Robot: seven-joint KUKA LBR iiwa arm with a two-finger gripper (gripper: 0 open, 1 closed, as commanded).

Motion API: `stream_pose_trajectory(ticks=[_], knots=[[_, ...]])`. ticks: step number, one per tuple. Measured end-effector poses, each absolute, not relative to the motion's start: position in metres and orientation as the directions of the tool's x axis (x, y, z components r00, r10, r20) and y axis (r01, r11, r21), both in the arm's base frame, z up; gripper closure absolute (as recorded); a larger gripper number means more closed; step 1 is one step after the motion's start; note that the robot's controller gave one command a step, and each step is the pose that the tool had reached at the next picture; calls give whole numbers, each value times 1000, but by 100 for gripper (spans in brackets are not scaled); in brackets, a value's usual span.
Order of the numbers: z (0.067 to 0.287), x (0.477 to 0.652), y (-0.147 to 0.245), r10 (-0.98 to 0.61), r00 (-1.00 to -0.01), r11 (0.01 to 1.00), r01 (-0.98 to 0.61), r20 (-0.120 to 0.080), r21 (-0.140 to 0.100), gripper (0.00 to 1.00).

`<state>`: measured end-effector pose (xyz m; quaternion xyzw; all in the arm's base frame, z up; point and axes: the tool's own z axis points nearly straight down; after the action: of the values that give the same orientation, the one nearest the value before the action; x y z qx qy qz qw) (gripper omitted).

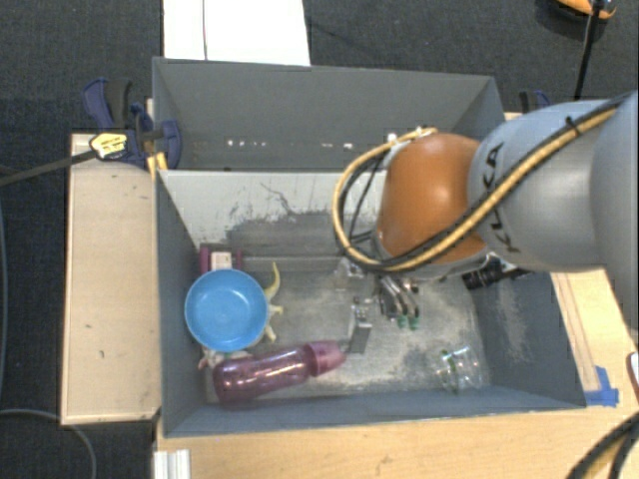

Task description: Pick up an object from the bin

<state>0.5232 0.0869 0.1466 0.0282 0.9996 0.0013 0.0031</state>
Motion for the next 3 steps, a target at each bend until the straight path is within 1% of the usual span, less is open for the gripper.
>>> stream_pose_trajectory(ticks=[1, 2, 3], knots=[[127, 523, 86, 46, -999, 999, 46, -1, 2, 0], [107, 515, 107, -112, -994, 994, -112, -10, 0, 0], [81, 501, 136, 22, -1000, 1000, 22, -4, 3, 0]])
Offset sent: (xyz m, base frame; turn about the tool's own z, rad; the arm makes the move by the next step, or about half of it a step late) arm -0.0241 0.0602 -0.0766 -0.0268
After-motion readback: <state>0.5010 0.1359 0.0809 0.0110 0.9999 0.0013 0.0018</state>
